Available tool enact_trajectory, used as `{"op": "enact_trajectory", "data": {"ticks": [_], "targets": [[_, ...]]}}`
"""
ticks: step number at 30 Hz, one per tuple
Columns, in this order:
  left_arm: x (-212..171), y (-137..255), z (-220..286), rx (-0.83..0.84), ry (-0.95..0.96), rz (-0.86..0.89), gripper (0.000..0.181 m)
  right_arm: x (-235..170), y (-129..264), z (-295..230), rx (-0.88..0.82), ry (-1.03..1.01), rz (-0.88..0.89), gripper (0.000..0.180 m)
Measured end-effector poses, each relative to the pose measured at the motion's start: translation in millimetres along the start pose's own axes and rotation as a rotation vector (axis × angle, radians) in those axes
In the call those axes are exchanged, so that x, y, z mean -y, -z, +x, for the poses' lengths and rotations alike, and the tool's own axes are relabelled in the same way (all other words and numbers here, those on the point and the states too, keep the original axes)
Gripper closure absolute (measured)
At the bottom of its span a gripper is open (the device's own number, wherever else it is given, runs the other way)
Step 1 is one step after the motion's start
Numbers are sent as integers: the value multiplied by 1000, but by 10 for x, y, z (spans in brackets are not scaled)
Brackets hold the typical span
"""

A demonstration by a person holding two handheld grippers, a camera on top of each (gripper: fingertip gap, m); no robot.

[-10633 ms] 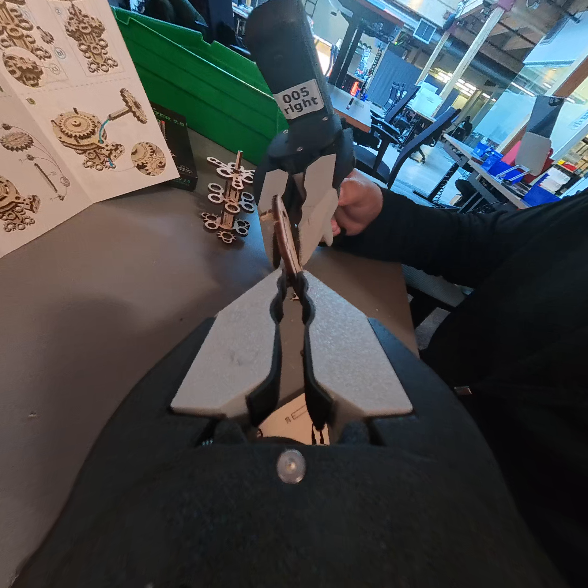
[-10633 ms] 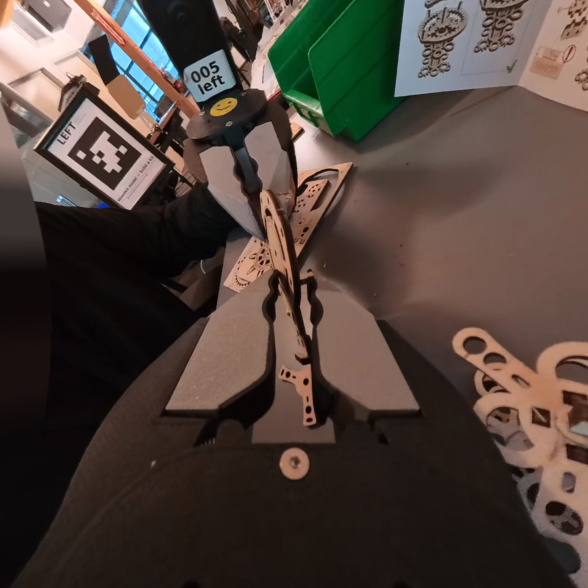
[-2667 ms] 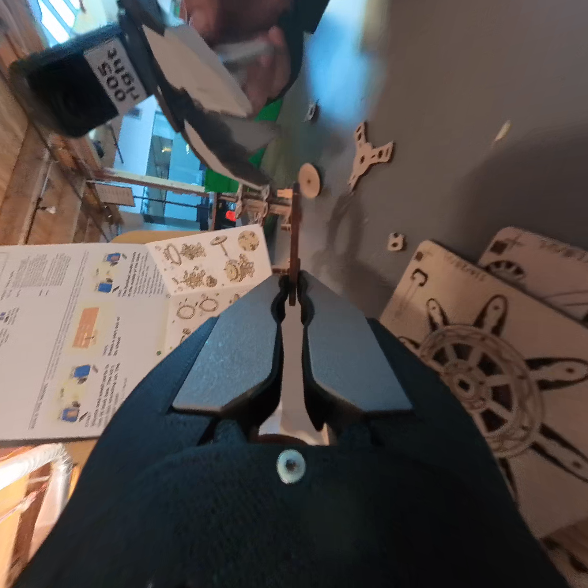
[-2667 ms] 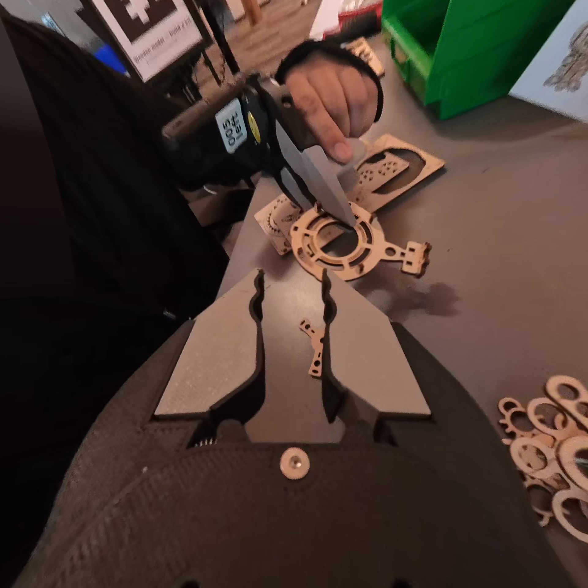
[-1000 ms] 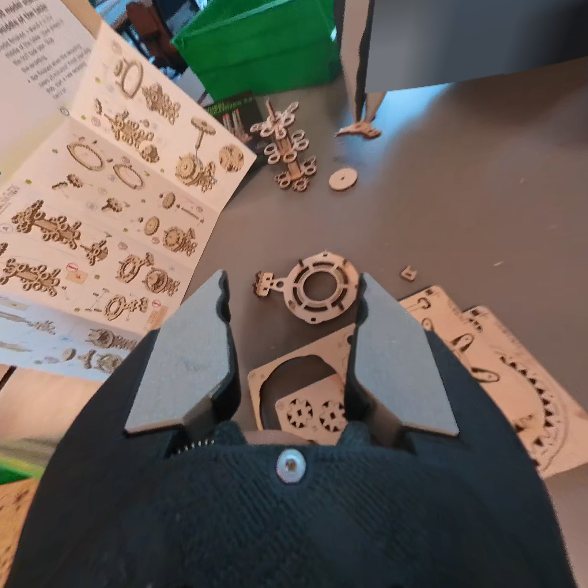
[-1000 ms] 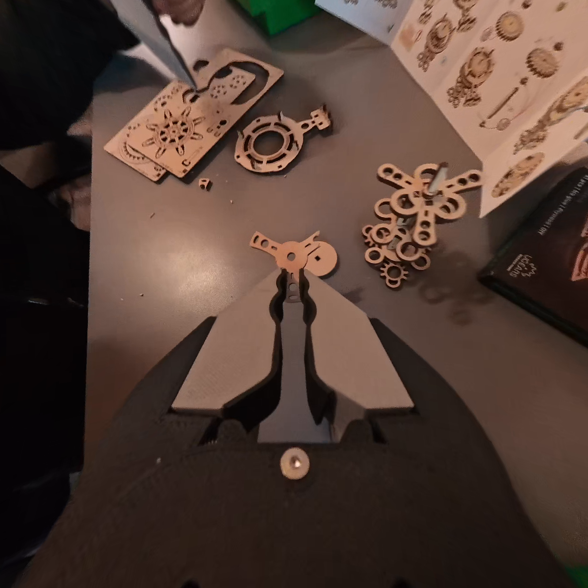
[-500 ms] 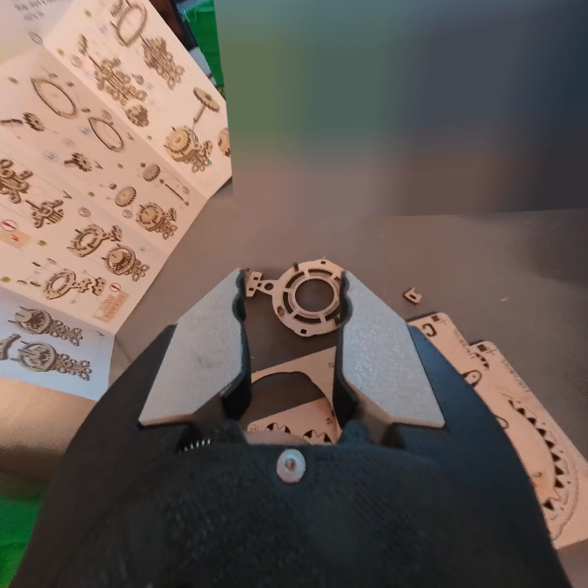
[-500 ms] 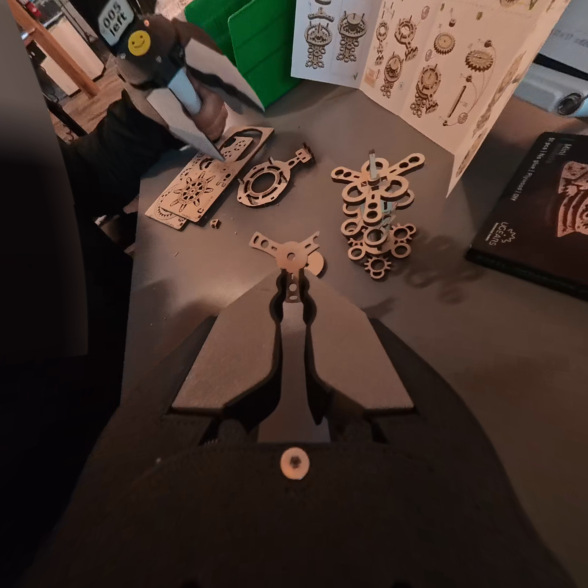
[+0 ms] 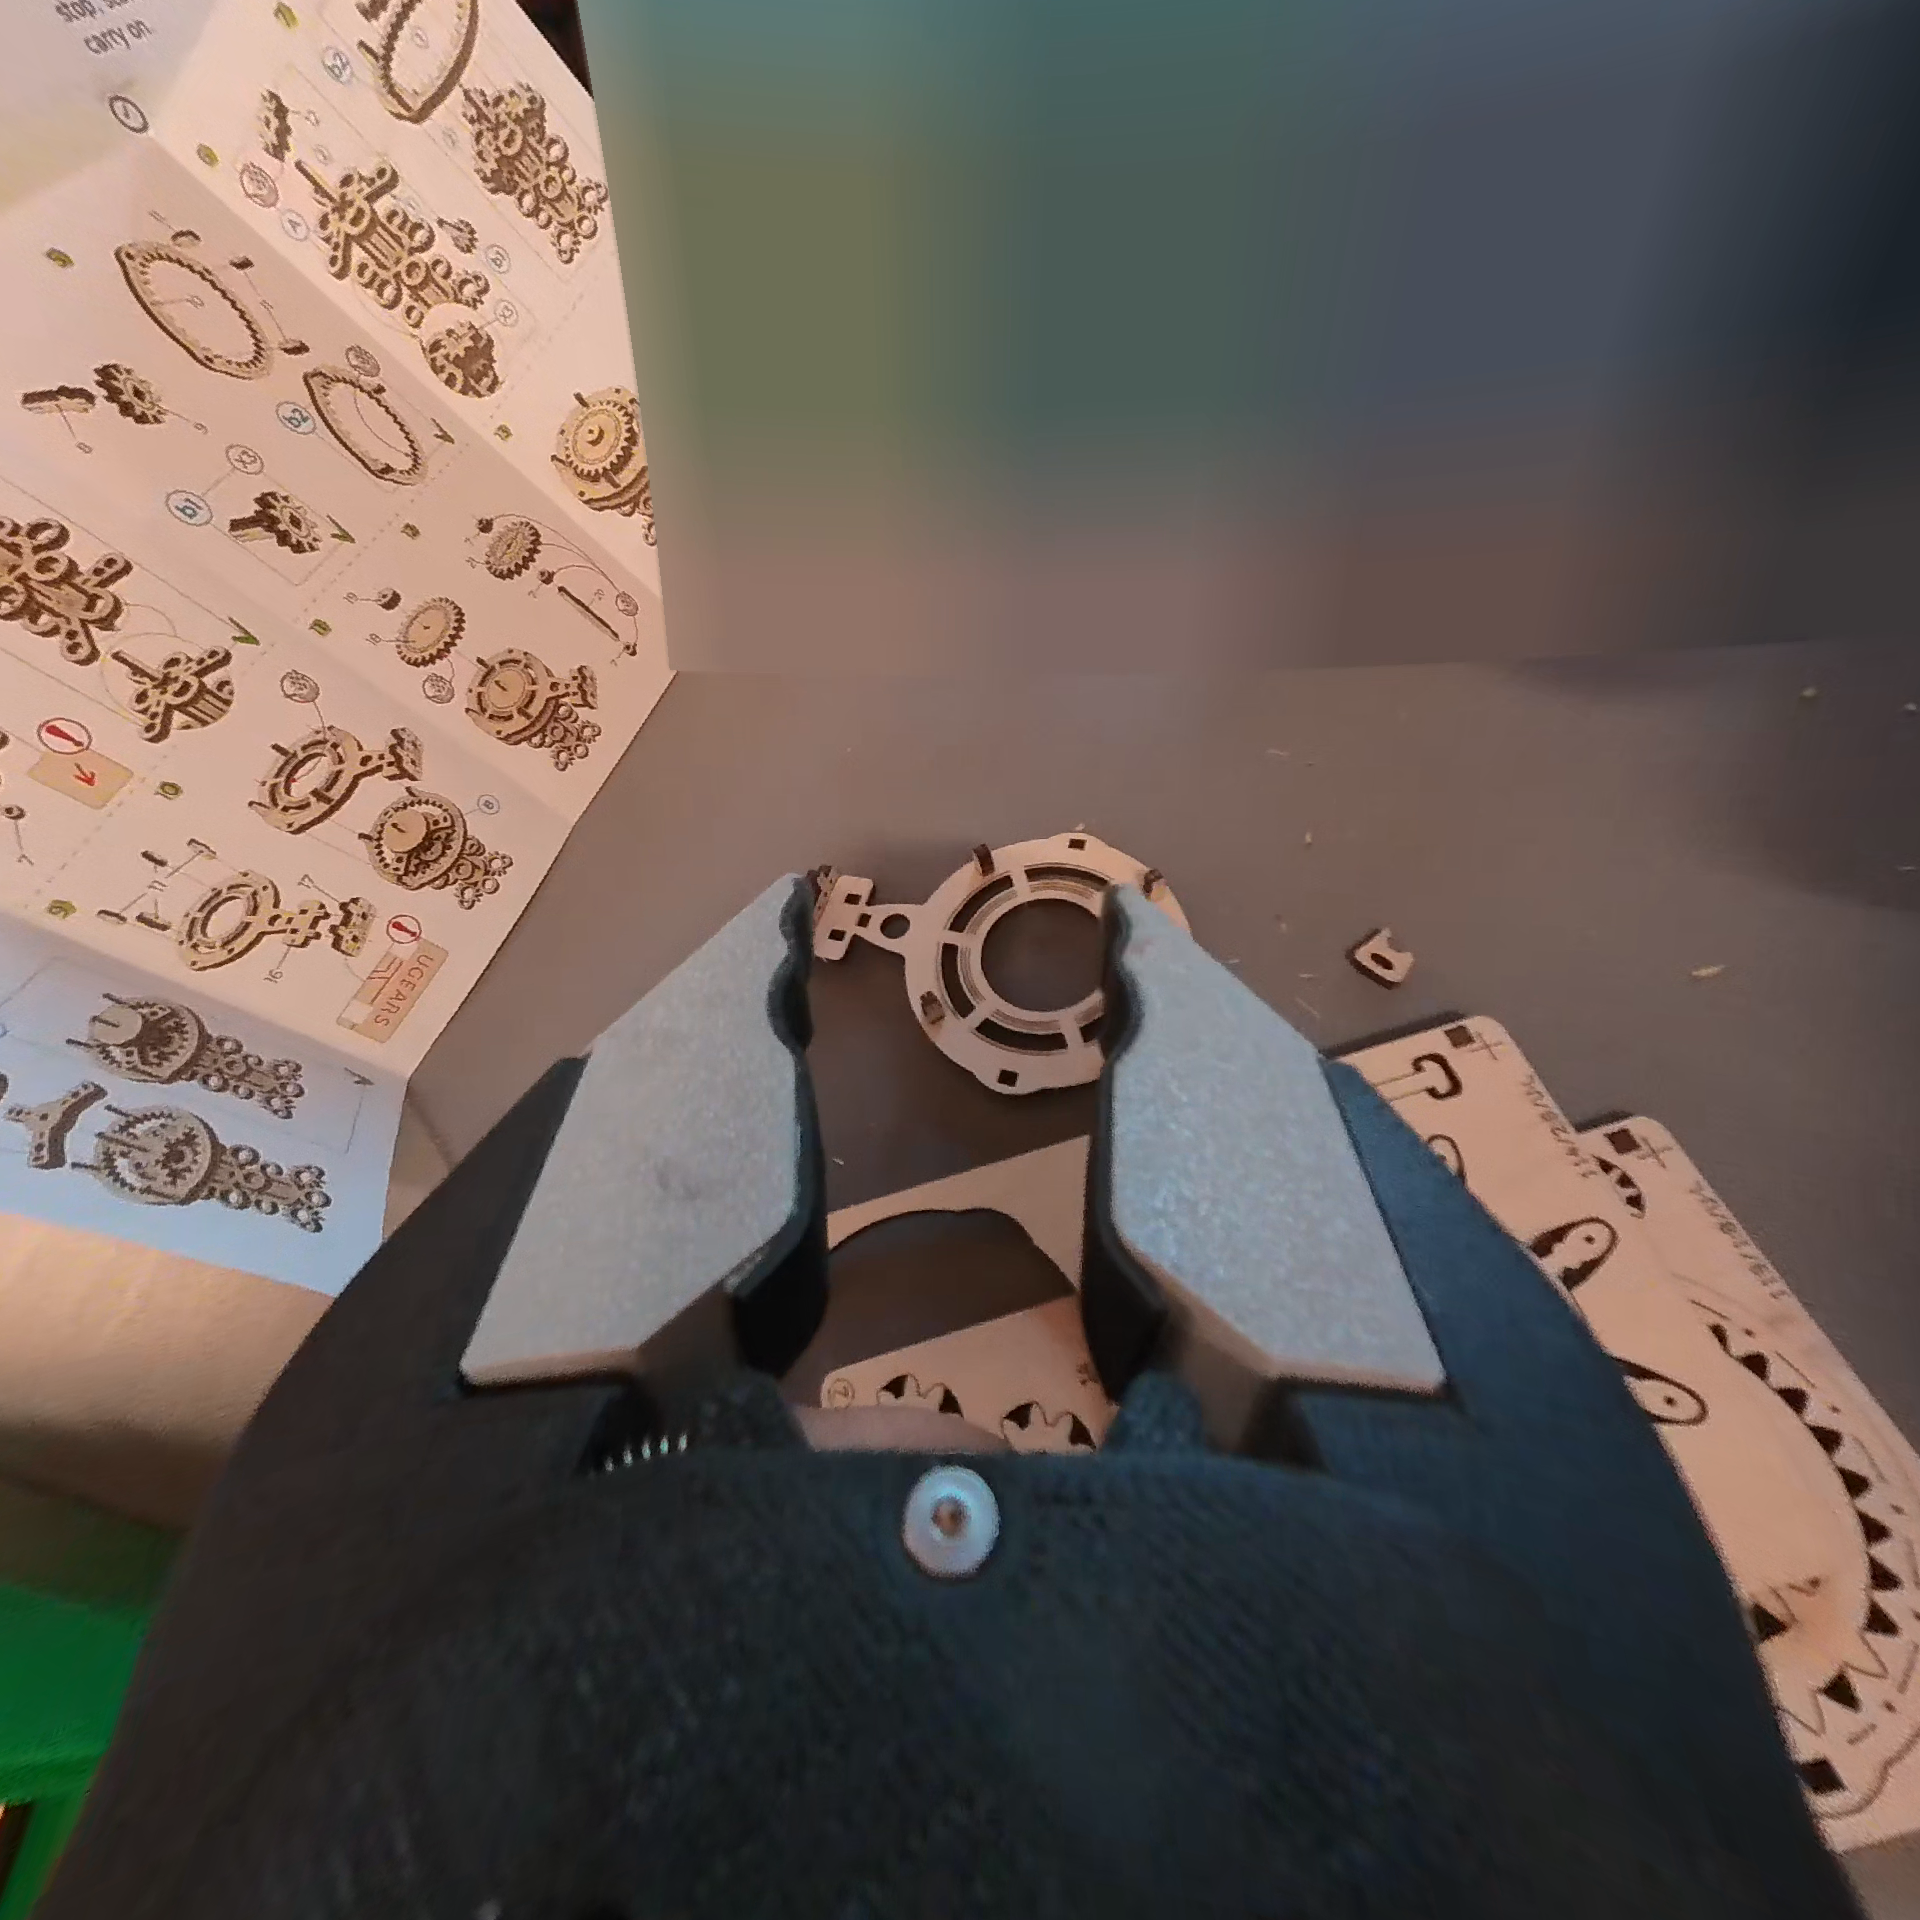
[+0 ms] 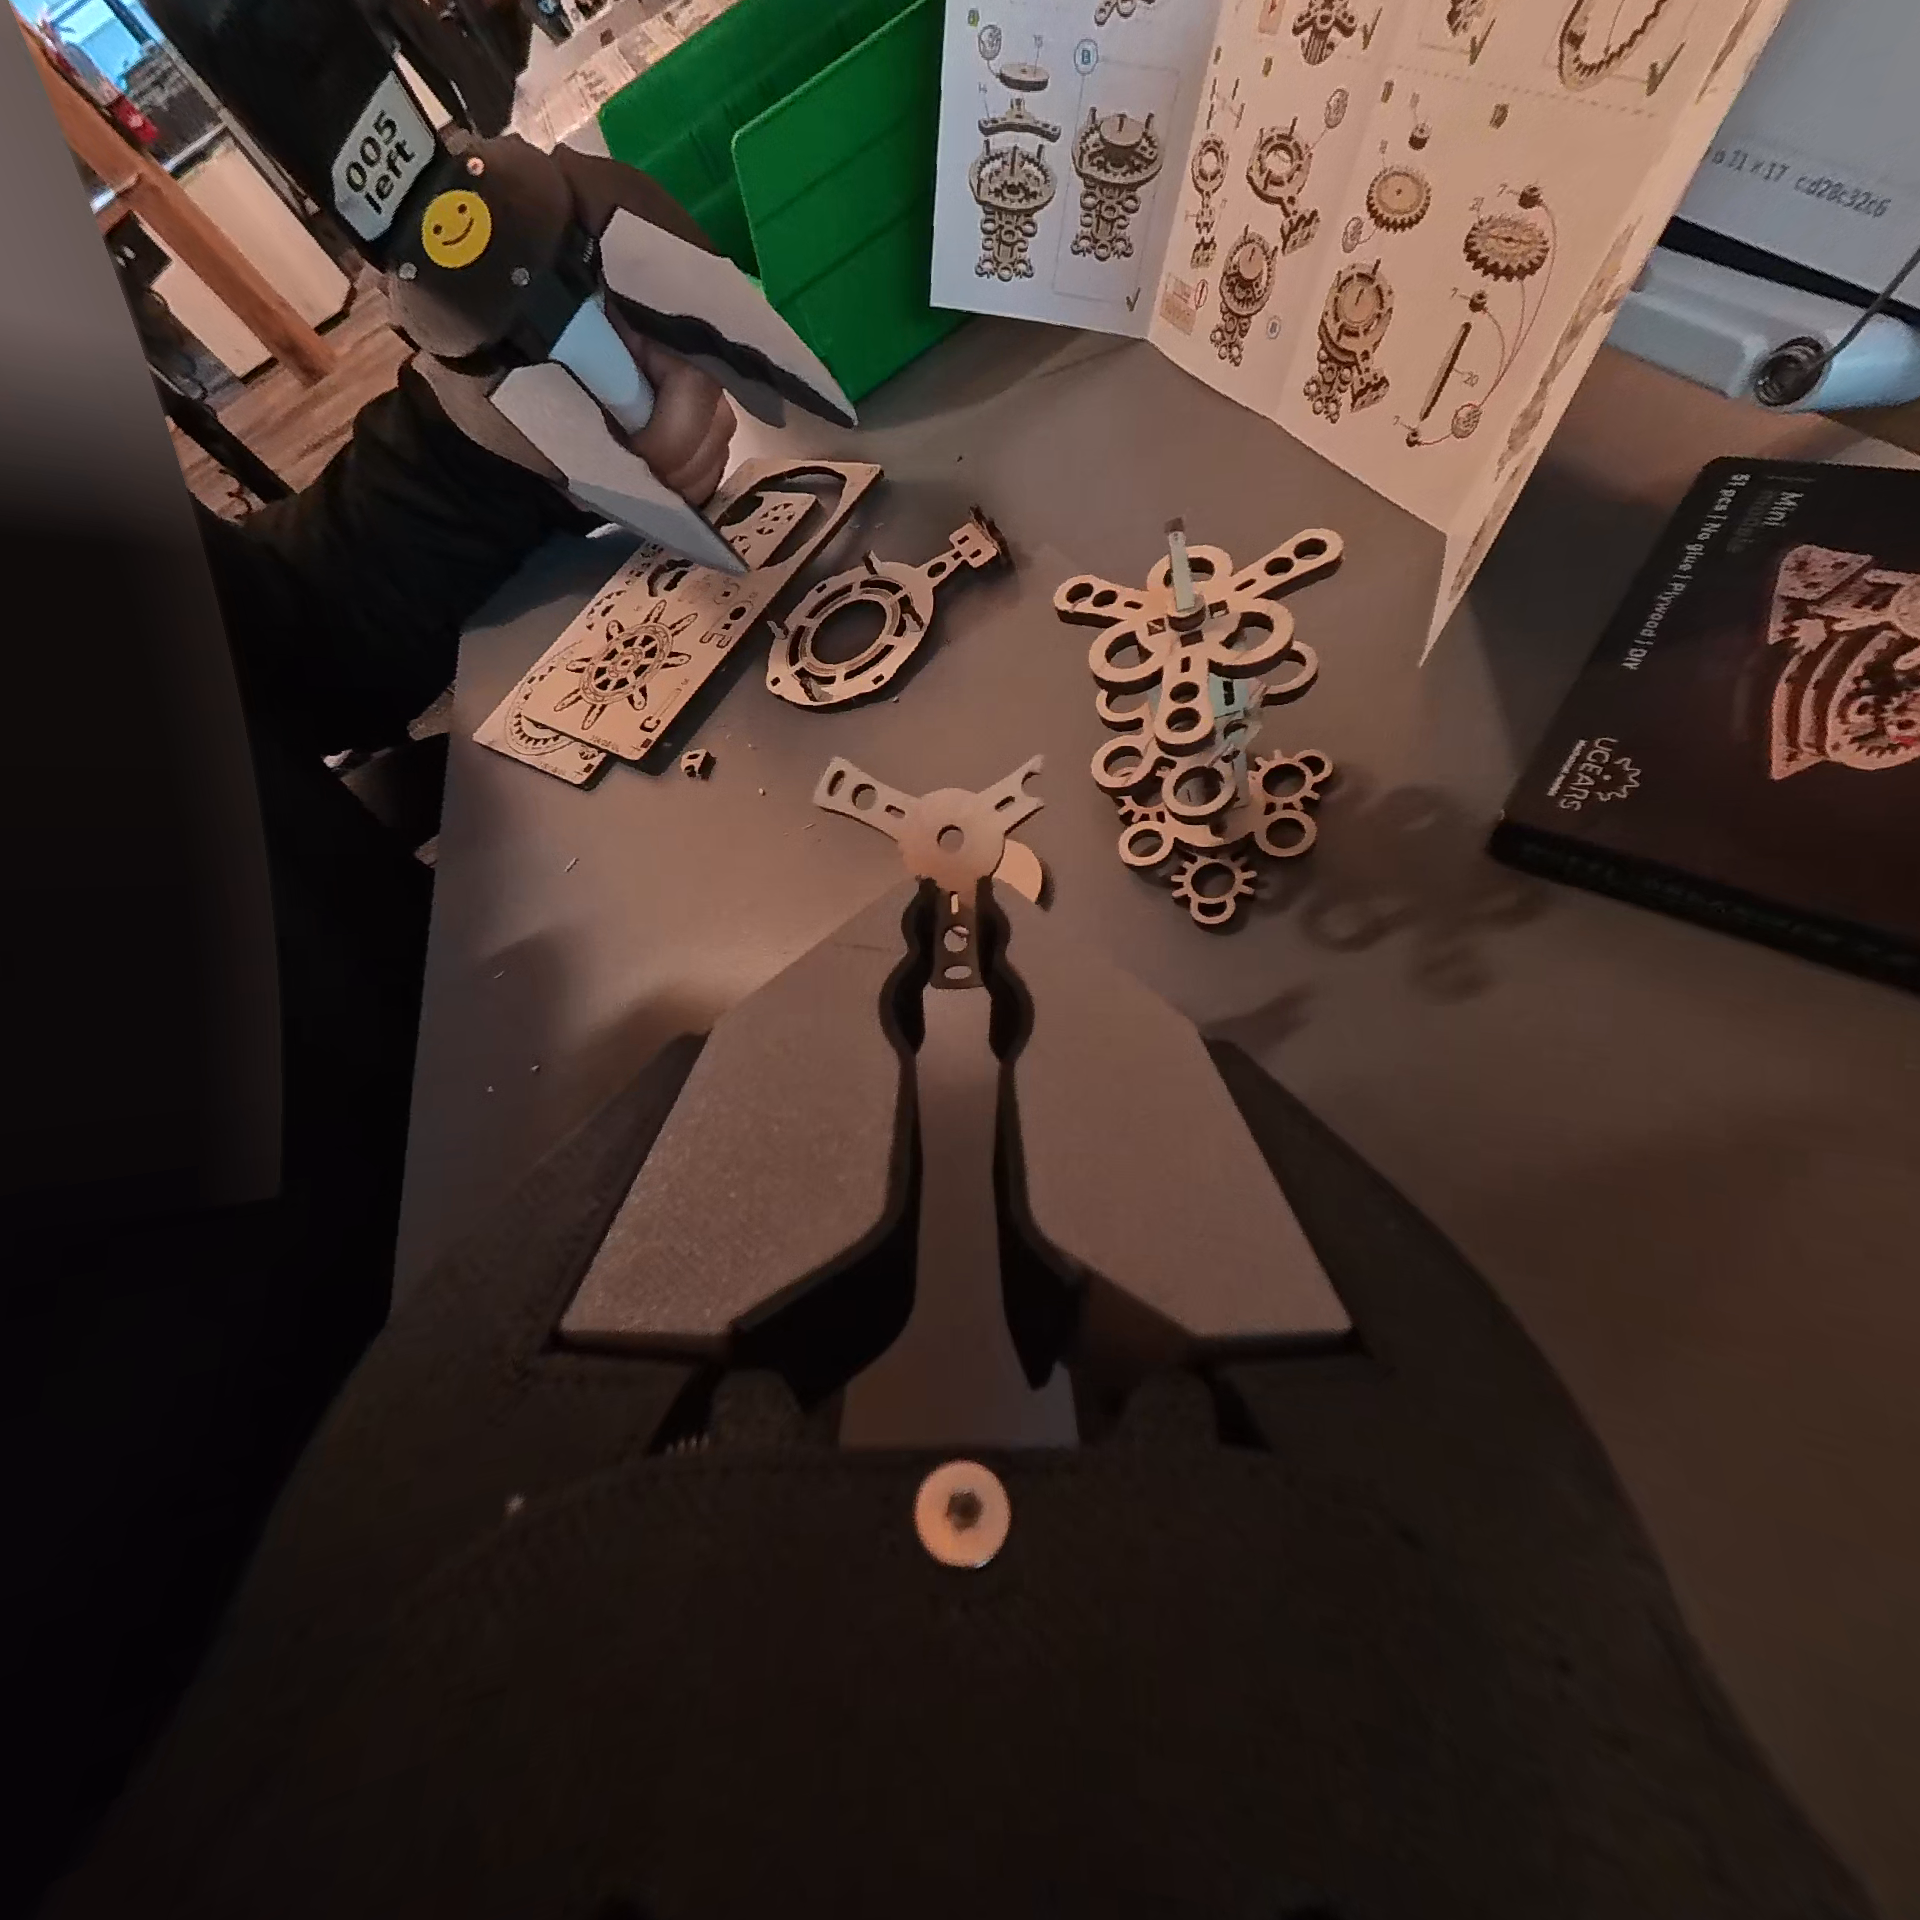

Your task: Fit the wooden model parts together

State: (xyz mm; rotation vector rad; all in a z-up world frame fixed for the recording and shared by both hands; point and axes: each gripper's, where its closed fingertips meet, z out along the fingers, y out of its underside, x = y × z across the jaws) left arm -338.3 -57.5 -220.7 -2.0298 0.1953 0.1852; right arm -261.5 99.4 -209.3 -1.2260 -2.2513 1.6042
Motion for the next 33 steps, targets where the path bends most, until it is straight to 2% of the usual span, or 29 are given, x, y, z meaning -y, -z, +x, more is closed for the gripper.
{"op": "enact_trajectory", "data": {"ticks": [23, 33], "targets": [[-31, 13, -89, 23, 33, -9, 131, -11, 29, 18, 15, -22, -2, 176], [-16, 46, -145, 51, 29, 0, 132, -367, -110, -282, 153, 66, -229, 177]]}}
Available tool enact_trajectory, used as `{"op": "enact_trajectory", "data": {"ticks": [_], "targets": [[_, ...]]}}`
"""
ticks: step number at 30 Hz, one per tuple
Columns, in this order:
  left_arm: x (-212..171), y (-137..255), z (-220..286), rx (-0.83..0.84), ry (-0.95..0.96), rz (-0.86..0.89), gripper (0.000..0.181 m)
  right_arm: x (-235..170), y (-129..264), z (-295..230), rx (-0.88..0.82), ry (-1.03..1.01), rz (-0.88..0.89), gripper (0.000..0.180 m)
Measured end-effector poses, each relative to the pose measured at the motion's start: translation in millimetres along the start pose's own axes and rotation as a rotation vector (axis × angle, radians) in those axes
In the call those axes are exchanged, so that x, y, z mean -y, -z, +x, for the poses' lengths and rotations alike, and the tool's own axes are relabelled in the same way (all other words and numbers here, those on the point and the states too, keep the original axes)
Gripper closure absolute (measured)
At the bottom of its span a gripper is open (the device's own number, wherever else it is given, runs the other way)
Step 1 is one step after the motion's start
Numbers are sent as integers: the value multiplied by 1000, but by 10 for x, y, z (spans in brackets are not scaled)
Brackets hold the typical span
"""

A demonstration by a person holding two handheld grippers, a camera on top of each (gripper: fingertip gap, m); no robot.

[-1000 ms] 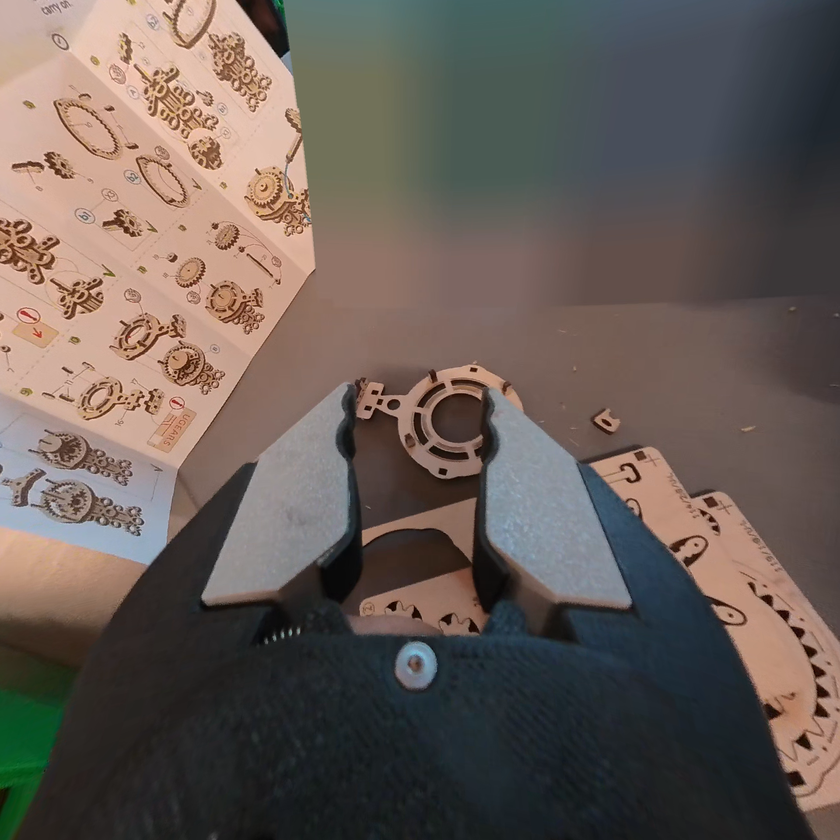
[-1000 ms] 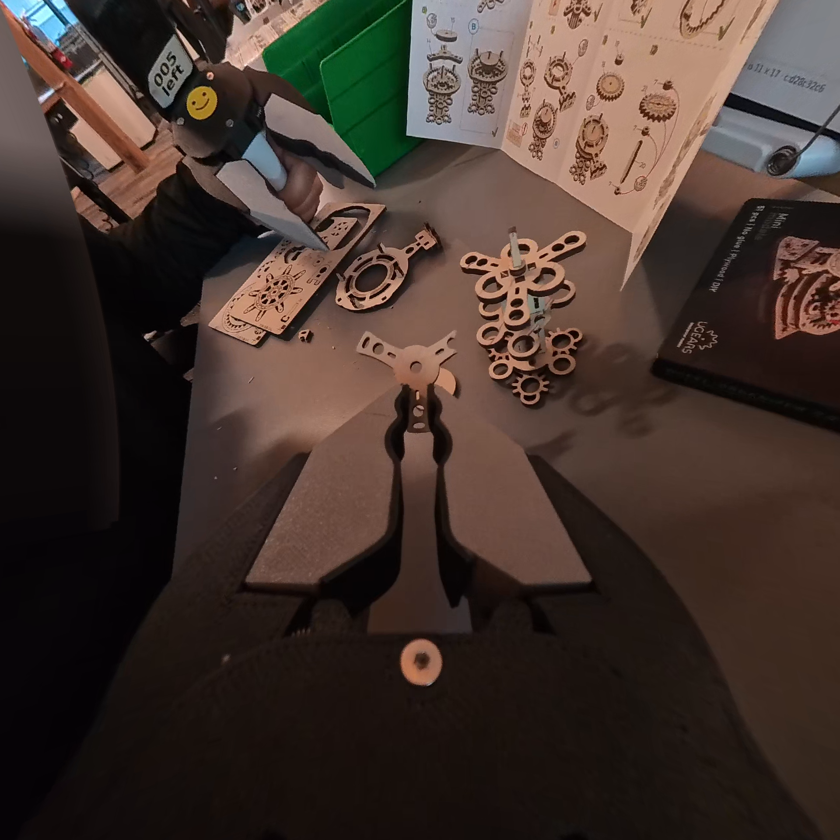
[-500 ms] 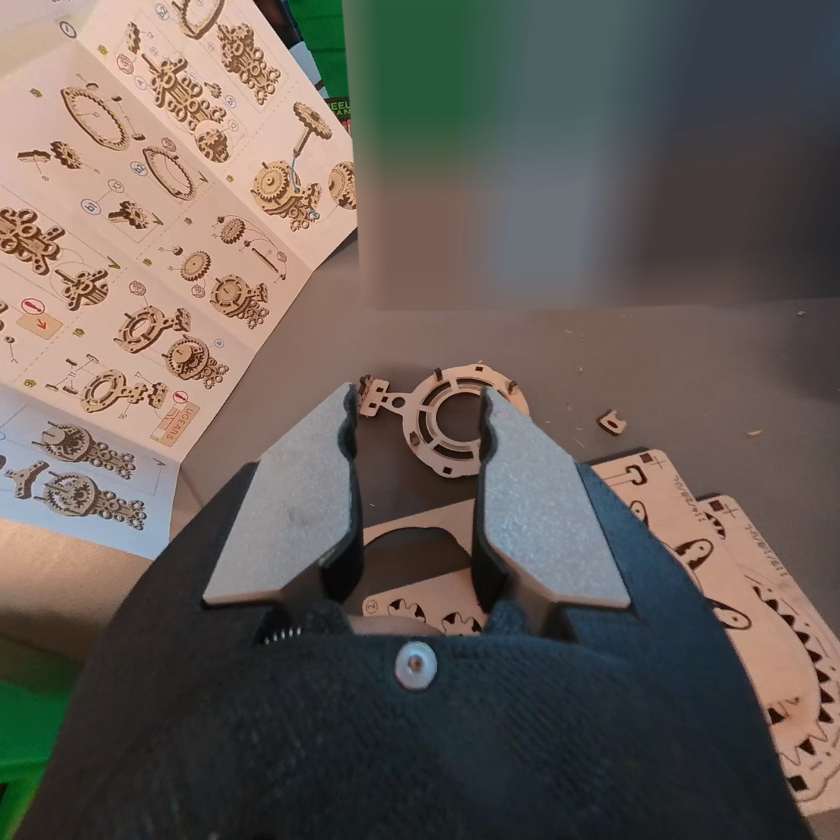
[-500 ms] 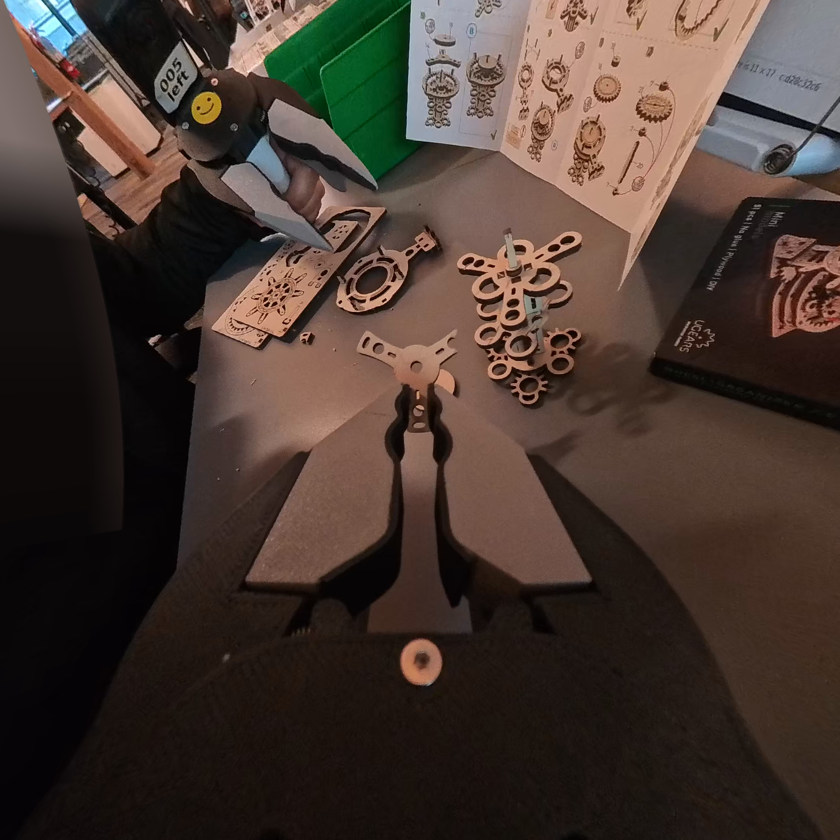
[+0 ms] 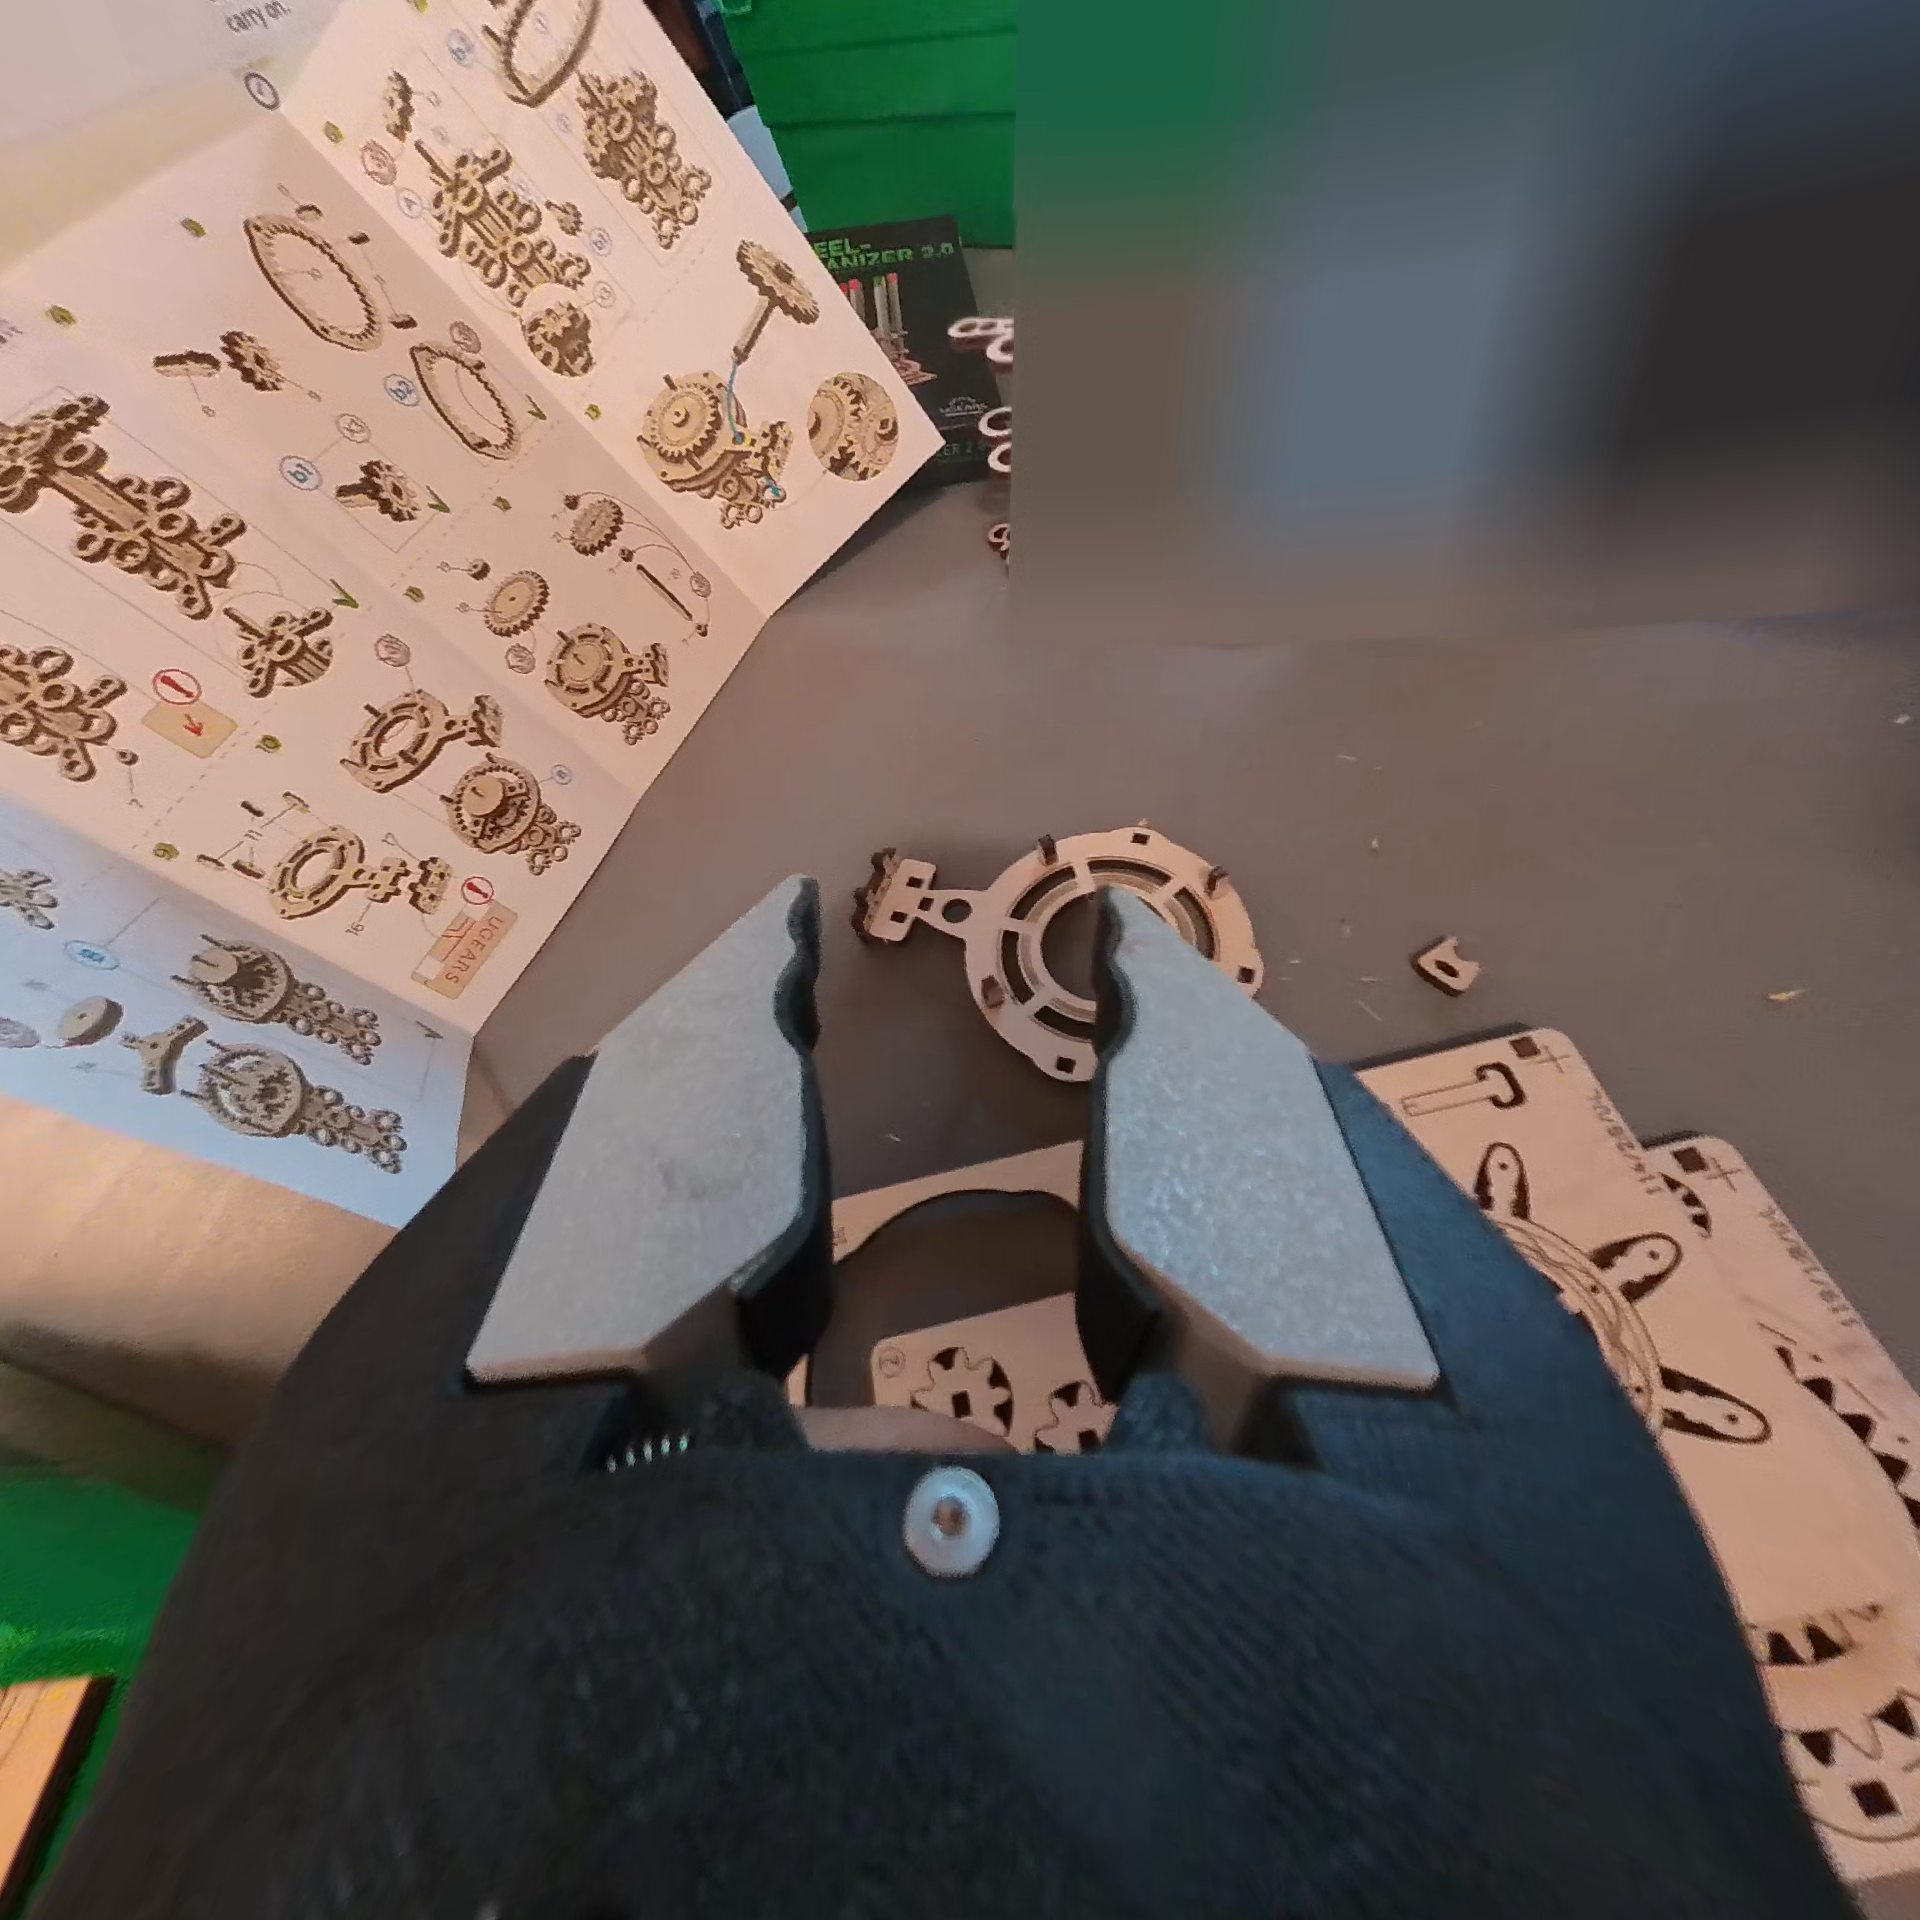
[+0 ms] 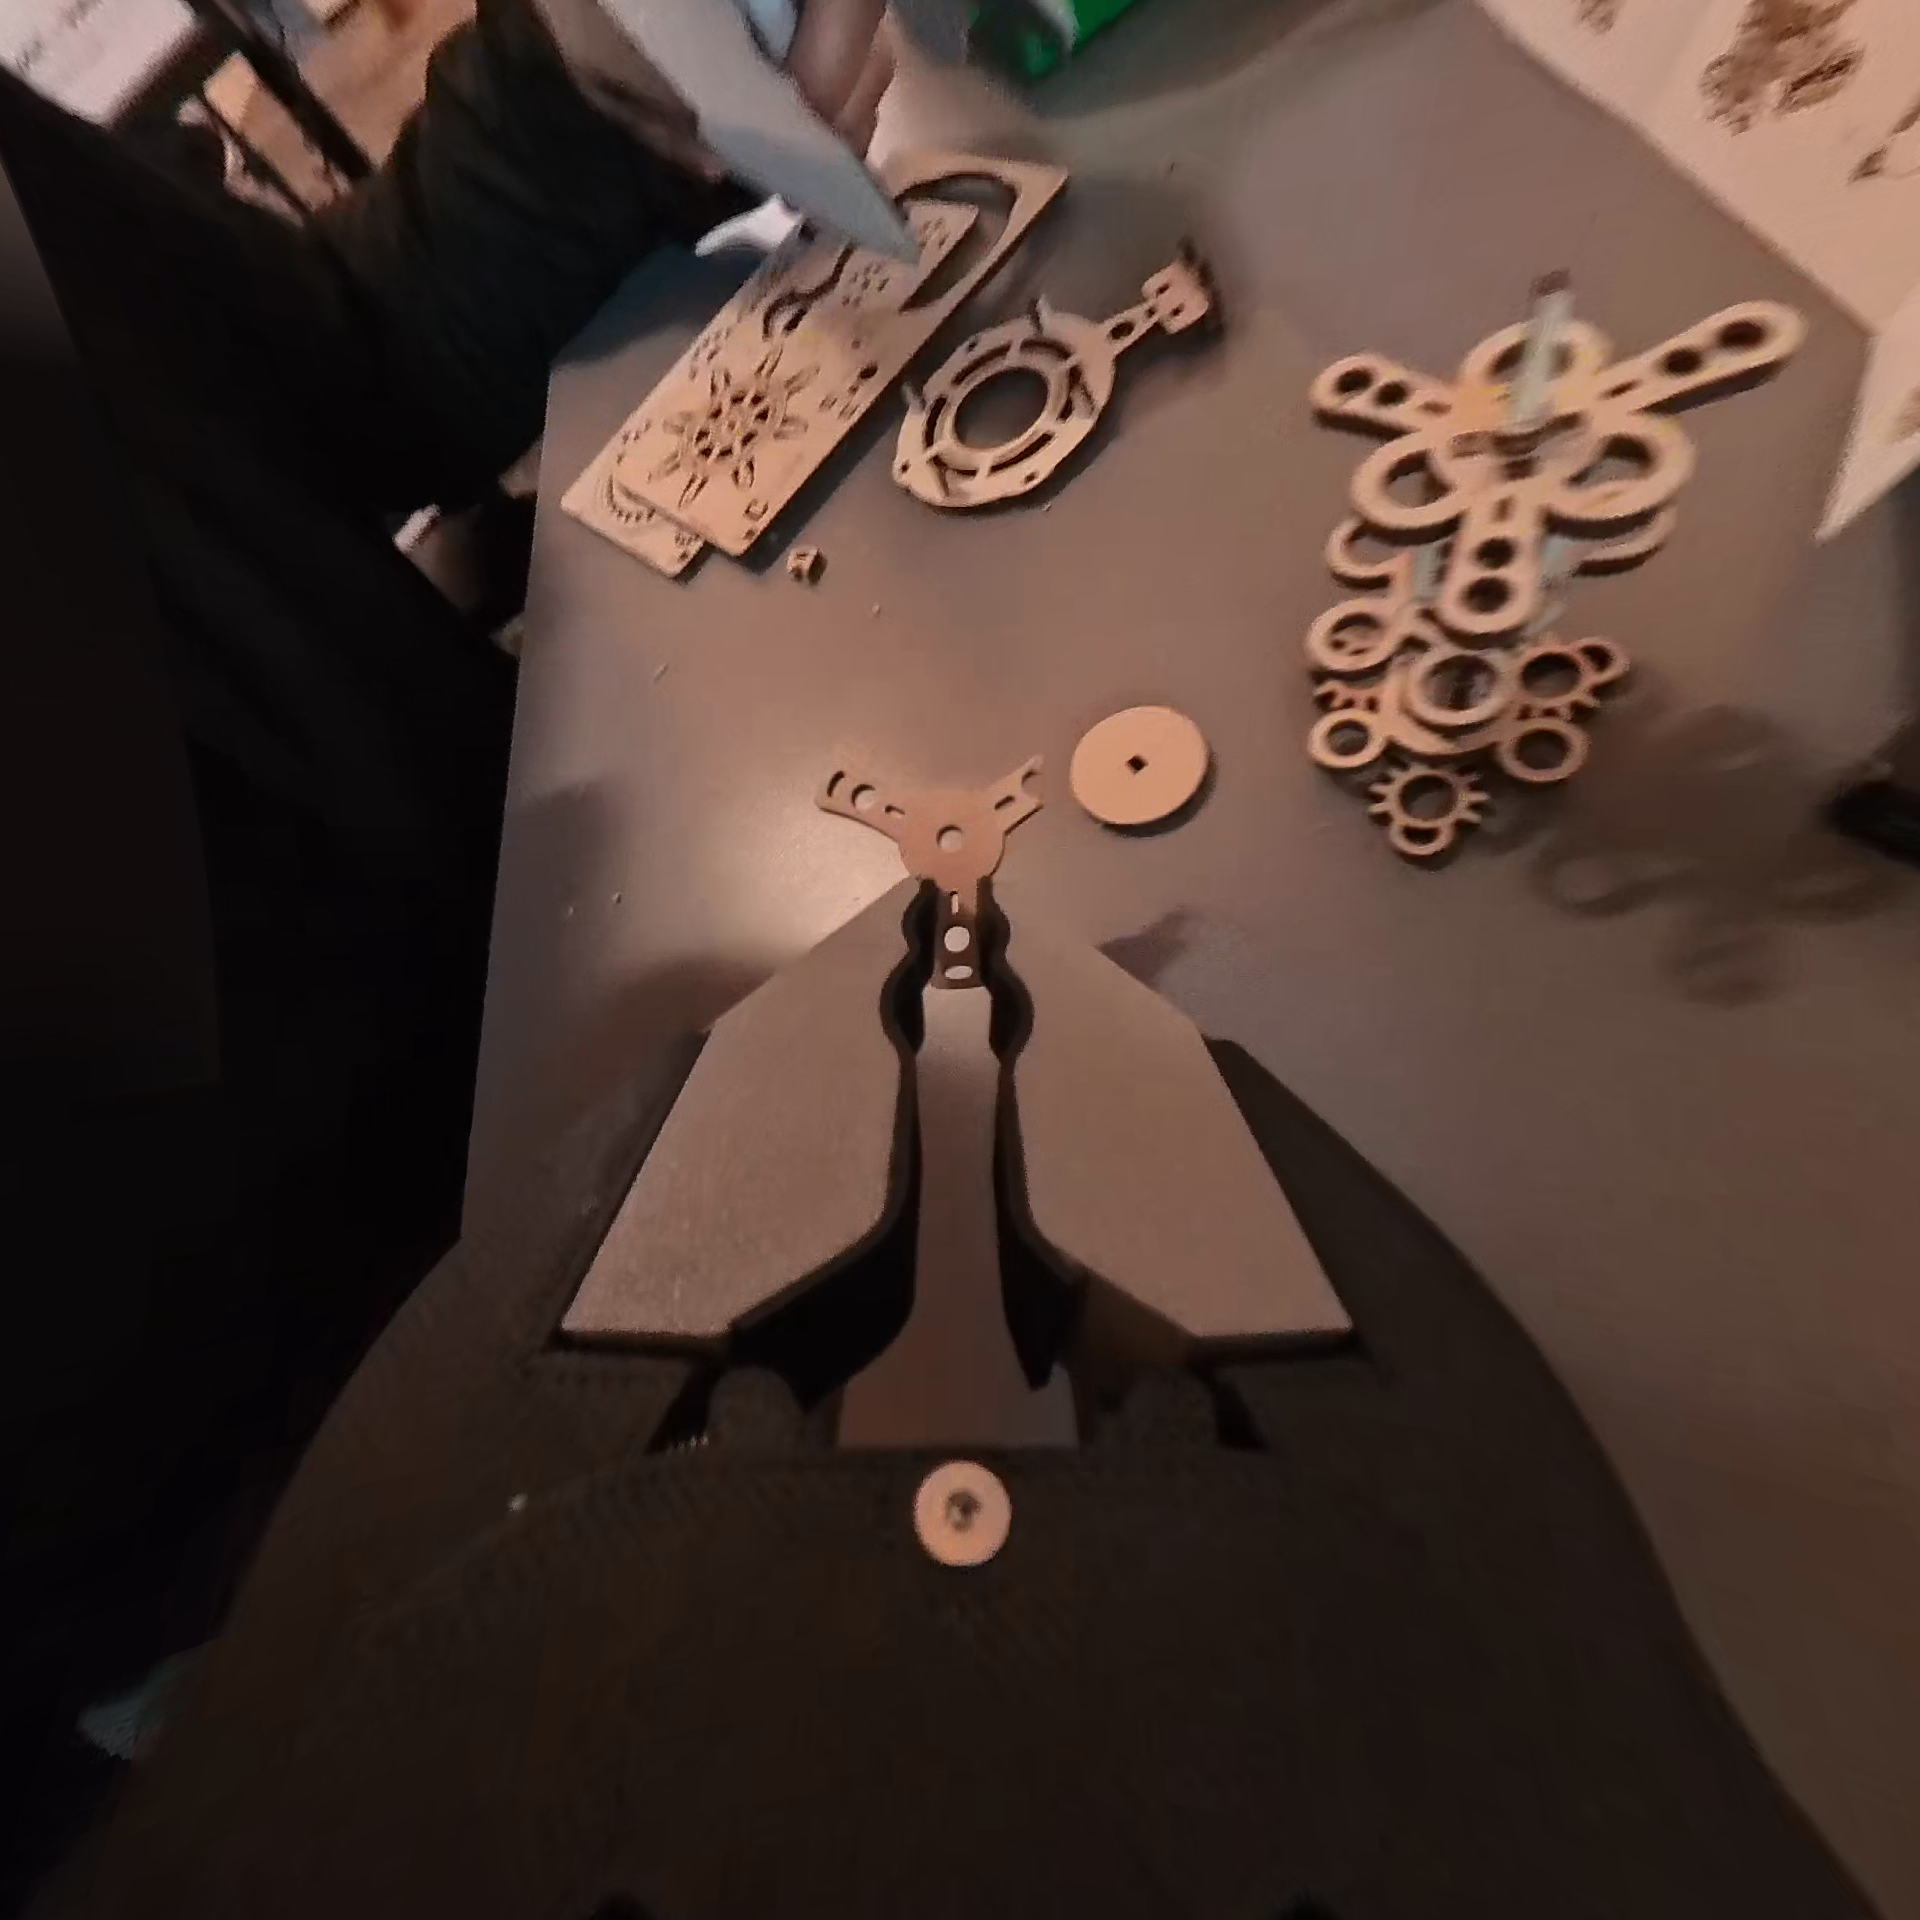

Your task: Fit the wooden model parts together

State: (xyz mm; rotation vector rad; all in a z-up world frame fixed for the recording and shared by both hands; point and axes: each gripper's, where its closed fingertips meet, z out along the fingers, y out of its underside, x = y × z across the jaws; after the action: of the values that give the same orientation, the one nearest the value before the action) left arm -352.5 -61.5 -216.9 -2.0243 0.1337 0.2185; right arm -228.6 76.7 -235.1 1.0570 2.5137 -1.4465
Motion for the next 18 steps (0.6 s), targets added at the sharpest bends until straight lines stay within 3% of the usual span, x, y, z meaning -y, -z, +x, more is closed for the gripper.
{"op": "enact_trajectory", "data": {"ticks": [5, 18], "targets": [[-13, 11, -64, 27, 11, -2, 134, -138, -130, 10, -33, 45, -94, 176], [-82, -36, -72, 38, -9, -35, 134, -85, -115, 91, -85, 47, -65, 177]]}}
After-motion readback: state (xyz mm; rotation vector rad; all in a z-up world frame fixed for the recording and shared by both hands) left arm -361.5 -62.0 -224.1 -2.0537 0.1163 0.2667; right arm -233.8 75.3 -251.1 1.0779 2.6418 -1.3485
